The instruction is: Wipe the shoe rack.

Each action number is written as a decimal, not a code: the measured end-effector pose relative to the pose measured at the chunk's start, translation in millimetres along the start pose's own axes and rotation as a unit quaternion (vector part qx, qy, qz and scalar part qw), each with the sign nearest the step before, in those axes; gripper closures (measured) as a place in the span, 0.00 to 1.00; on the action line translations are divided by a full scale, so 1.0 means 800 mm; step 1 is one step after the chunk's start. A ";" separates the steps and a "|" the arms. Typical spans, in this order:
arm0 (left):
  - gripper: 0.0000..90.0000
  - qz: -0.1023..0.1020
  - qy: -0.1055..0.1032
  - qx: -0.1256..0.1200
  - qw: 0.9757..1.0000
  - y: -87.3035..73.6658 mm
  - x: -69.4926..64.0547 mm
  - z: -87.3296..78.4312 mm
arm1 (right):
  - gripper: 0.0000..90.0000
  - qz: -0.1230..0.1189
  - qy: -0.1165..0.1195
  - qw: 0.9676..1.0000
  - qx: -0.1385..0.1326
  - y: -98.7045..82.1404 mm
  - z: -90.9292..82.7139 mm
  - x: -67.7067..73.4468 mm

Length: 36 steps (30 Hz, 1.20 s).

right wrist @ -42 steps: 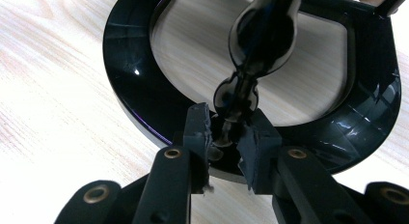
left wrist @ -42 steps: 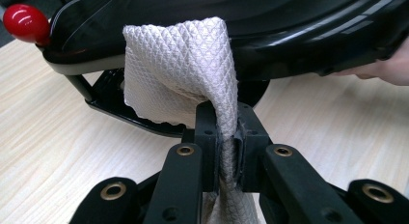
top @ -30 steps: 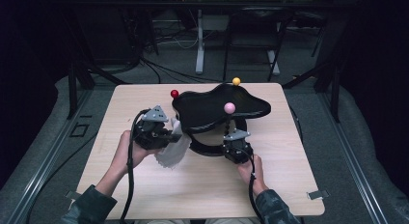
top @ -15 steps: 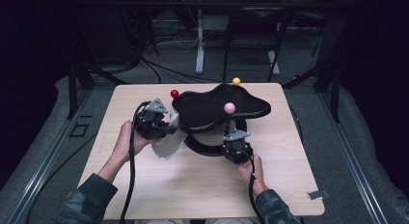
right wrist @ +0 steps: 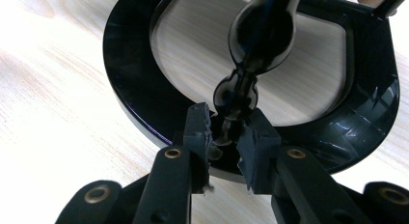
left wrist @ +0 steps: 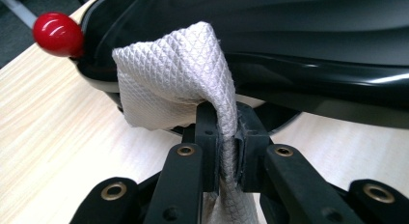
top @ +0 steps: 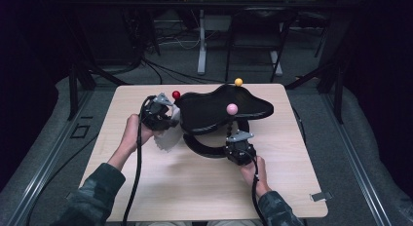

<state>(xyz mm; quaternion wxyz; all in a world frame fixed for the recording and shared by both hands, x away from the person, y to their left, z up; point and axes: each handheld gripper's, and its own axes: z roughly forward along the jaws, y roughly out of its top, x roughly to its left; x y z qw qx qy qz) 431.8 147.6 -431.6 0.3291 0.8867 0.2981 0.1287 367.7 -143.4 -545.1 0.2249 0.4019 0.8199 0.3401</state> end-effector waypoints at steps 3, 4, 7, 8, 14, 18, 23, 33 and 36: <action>0.92 -0.012 0.004 -0.001 1.000 -0.001 0.008 0.006 | 0.83 -0.001 0.002 1.000 0.008 0.000 -0.002 -0.001; 0.92 -0.017 0.006 -0.001 1.000 -0.001 0.011 0.008 | 0.83 -0.001 0.003 1.000 0.010 0.000 -0.002 -0.002; 0.92 -0.029 0.011 -0.004 1.000 -0.002 0.018 0.014 | 0.83 0.000 0.003 1.000 0.005 0.000 -0.002 -0.003; 0.92 -0.033 0.011 -0.005 0.999 -0.003 0.020 0.016 | 0.83 0.001 0.005 1.000 0.007 -0.001 -0.003 -0.004; 0.92 -0.056 0.022 -0.004 0.998 -0.007 0.030 0.026 | 0.83 0.004 0.011 1.000 0.022 -0.001 -0.008 -0.010; 0.92 -0.071 0.036 -0.006 0.997 -0.014 0.035 0.033 | 0.83 0.010 0.013 0.999 0.029 -0.004 -0.012 -0.017; 0.92 -0.092 0.049 -0.015 0.994 -0.022 0.039 0.042 | 0.83 0.022 0.010 0.999 0.038 -0.006 -0.017 -0.025; 0.92 -0.116 0.068 -0.022 0.991 -0.034 0.045 0.060 | 0.83 0.044 -0.021 0.998 0.049 -0.008 -0.020 -0.037; 0.92 -0.122 0.064 -0.023 0.990 -0.038 0.045 0.065 | 0.82 0.059 -0.026 0.997 0.048 -0.010 -0.021 -0.042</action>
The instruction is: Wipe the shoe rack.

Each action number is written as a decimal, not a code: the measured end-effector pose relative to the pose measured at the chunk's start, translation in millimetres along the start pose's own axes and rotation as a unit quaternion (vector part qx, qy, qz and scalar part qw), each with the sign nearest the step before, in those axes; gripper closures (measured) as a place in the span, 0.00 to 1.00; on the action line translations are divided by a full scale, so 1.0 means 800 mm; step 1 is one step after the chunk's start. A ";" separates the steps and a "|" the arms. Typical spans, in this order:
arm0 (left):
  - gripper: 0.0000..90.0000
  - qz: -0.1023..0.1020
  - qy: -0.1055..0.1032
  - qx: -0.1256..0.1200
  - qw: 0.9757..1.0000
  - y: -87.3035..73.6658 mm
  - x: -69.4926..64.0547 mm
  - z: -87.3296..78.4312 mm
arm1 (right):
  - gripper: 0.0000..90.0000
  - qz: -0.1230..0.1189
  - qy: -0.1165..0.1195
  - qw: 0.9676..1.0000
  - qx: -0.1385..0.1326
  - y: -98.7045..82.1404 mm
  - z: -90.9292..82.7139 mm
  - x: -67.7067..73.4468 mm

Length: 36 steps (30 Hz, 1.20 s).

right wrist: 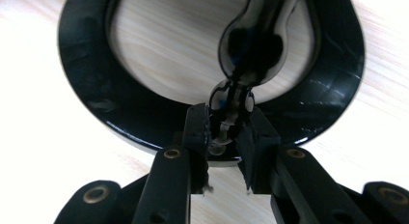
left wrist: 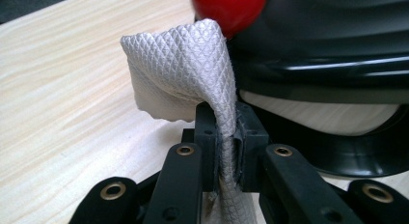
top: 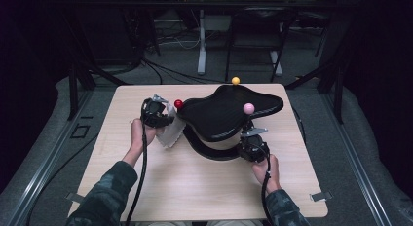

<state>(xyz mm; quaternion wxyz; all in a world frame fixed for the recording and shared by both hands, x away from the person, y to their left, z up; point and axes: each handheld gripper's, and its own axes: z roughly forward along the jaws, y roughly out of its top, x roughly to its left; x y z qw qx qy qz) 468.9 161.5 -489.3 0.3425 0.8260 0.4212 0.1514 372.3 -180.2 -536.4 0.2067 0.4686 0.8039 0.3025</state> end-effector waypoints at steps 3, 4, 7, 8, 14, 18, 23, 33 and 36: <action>0.92 -0.001 -0.002 -0.008 1.000 0.000 -0.001 0.004 | 0.81 -0.008 0.001 1.000 -0.017 0.000 -0.003 0.000; 0.92 0.000 0.000 -0.011 1.000 -0.001 -0.001 0.005 | 0.81 -0.003 -0.009 1.000 -0.022 0.001 -0.005 0.002; 0.92 0.007 0.007 -0.020 1.000 -0.003 -0.004 0.009 | 0.82 0.001 0.006 1.000 -0.027 0.000 -0.004 -0.001; 0.92 0.006 0.007 -0.023 1.000 -0.005 -0.004 0.011 | 0.82 0.002 0.012 1.000 -0.028 0.000 -0.004 -0.001; 0.92 -0.005 0.009 -0.015 1.000 -0.019 -0.004 0.029 | 0.82 -0.003 -0.004 1.000 -0.024 0.000 -0.004 0.000; 0.92 -0.019 0.008 -0.006 1.000 -0.027 -0.002 0.041 | 0.82 -0.004 -0.005 1.000 -0.021 0.000 -0.003 0.001; 0.92 -0.029 0.007 0.004 1.000 -0.031 -0.002 0.052 | 0.82 -0.004 -0.008 1.000 -0.021 -0.001 -0.003 0.002; 0.92 -0.028 0.012 -0.023 0.999 -0.027 0.000 0.032 | 0.83 -0.008 0.004 1.000 -0.023 0.000 0.000 0.009; 0.92 -0.031 0.009 -0.021 0.999 -0.030 -0.001 0.033 | 0.83 -0.007 0.012 1.000 -0.024 0.001 0.000 0.011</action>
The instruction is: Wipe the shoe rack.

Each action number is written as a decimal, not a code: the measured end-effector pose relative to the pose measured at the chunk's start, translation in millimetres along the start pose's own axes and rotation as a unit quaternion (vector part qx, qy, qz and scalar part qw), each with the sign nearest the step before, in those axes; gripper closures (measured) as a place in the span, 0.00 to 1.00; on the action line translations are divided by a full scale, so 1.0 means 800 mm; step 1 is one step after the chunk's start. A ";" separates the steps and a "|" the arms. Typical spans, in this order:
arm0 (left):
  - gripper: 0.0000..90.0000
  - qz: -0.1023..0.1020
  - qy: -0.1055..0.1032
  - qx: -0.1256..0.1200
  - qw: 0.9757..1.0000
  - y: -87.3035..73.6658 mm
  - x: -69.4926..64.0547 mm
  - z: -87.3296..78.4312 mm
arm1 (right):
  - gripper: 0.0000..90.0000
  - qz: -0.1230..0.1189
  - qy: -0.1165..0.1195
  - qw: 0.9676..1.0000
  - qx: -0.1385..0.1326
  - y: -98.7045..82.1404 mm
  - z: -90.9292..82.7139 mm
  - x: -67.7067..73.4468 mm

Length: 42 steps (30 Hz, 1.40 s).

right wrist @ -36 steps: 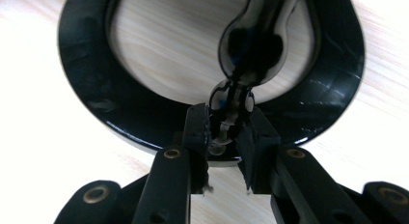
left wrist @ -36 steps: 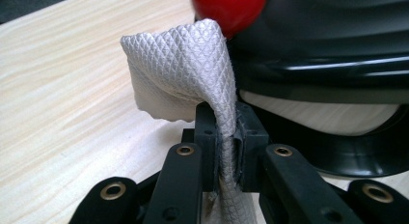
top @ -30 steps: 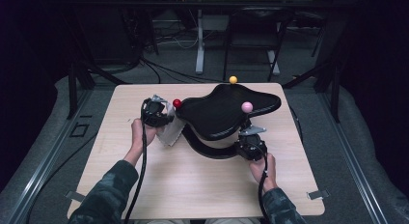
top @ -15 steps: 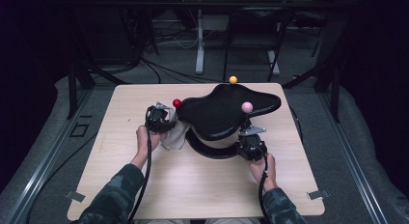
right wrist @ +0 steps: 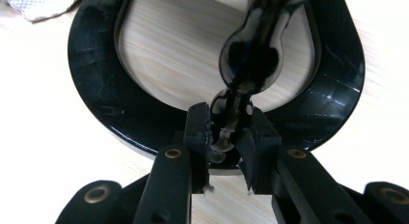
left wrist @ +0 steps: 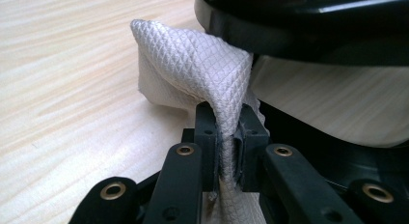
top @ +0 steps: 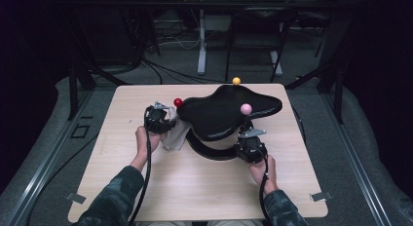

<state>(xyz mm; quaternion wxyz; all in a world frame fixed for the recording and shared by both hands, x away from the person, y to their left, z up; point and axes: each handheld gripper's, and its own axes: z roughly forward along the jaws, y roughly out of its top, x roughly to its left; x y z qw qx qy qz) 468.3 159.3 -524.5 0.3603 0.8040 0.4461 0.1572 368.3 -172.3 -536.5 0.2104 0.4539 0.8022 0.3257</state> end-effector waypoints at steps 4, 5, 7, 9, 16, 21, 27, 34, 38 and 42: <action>0.91 0.000 0.000 0.004 1.000 -0.004 -0.002 0.004 | 0.83 -0.005 0.006 1.000 0.003 0.001 0.000 0.002; 0.91 0.001 0.002 0.004 1.000 -0.005 -0.003 0.006 | 0.83 -0.002 -0.001 1.000 0.000 0.001 0.000 0.004; 0.91 -0.001 0.000 0.009 1.000 -0.007 -0.003 0.008 | 0.83 -0.004 0.001 1.000 0.000 0.001 0.001 0.004; 0.91 -0.002 0.001 0.008 1.000 -0.010 -0.004 0.010 | 0.83 -0.002 0.003 1.000 -0.002 0.000 0.001 0.004; 0.91 -0.005 -0.004 0.011 1.000 -0.018 -0.008 0.012 | 0.83 -0.001 0.008 1.000 -0.006 0.000 0.002 0.011; 0.91 -0.008 -0.007 0.015 1.000 -0.025 -0.009 0.015 | 0.78 -0.003 0.018 1.000 -0.008 0.001 0.002 0.013; 0.91 -0.011 -0.008 0.012 1.000 -0.030 -0.008 0.014 | 0.80 -0.012 0.013 0.999 -0.041 0.006 -0.018 0.011; 0.91 -0.010 -0.011 0.014 1.000 -0.035 -0.012 0.018 | 0.83 -0.018 0.024 0.998 -0.051 0.006 -0.018 0.013; 0.91 -0.013 -0.017 0.017 1.000 -0.039 -0.016 0.022 | 0.83 -0.022 0.025 0.998 -0.053 0.007 -0.016 0.020; 0.91 -0.011 -0.019 0.018 1.000 -0.041 -0.021 0.025 | 0.82 -0.026 0.035 0.998 -0.051 0.009 -0.014 0.026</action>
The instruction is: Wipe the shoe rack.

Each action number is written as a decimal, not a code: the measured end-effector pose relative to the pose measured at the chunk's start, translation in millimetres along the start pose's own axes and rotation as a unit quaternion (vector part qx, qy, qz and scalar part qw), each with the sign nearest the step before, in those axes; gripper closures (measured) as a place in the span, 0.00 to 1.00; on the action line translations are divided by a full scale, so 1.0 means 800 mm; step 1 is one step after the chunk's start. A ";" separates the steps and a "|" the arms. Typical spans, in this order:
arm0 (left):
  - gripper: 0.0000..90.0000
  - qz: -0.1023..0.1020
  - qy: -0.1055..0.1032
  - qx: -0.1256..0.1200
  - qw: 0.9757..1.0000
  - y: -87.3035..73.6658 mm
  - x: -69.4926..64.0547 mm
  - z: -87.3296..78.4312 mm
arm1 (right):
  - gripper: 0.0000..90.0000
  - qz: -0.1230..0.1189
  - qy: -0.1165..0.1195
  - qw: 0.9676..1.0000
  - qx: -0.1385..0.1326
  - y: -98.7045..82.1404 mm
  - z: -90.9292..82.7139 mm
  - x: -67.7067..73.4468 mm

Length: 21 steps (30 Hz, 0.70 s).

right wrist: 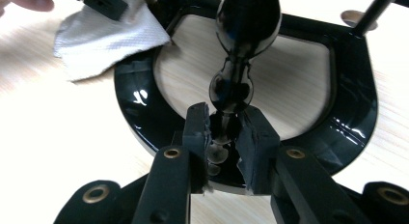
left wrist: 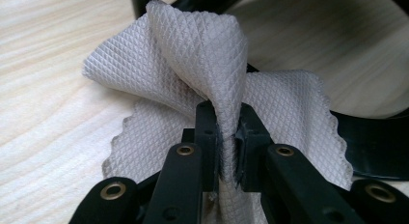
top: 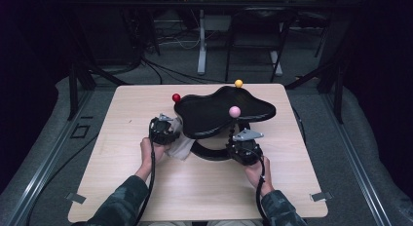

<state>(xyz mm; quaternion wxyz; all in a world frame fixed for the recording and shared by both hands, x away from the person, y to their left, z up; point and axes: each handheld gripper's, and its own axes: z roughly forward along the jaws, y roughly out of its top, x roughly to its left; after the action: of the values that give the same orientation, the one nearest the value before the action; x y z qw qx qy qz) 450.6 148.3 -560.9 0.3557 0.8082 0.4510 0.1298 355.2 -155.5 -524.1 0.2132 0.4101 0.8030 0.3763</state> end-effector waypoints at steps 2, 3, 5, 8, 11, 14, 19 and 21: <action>0.91 0.002 -0.001 0.003 1.000 -0.001 -0.001 0.000 | 0.74 -0.004 0.004 1.000 -0.004 0.001 0.000 0.001; 0.91 0.003 -0.001 0.001 1.000 -0.002 -0.002 0.001 | 0.71 -0.008 0.004 1.000 -0.008 0.002 -0.002 0.001; 0.91 0.002 -0.003 0.002 1.000 -0.003 -0.003 0.001 | 0.72 -0.014 0.010 0.999 -0.031 0.007 -0.012 0.001; 0.91 0.001 -0.005 0.001 1.000 -0.006 -0.005 0.001 | 0.80 -0.012 -0.003 0.999 -0.042 0.010 -0.022 0.001; 0.91 0.003 -0.007 0.000 1.000 -0.008 -0.007 0.002 | 0.83 -0.007 0.005 0.999 -0.045 0.009 -0.021 -0.003; 0.91 0.001 -0.008 0.002 1.000 -0.008 -0.010 0.003 | 0.83 -0.011 0.001 0.999 -0.043 0.009 -0.021 -0.001; 0.91 0.004 -0.008 0.006 1.000 -0.010 -0.015 0.004 | 0.83 -0.014 0.007 0.999 -0.041 0.010 -0.020 0.000; 0.91 0.005 -0.006 0.006 1.000 -0.010 -0.017 0.004 | 0.83 -0.018 0.002 0.999 -0.038 0.011 -0.020 0.000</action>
<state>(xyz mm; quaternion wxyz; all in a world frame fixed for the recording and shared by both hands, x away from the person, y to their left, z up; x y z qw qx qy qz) 439.3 138.2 -567.2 0.3528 0.8134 0.4458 0.1233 348.7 -159.1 -507.2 0.2337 0.3867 0.7954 0.4039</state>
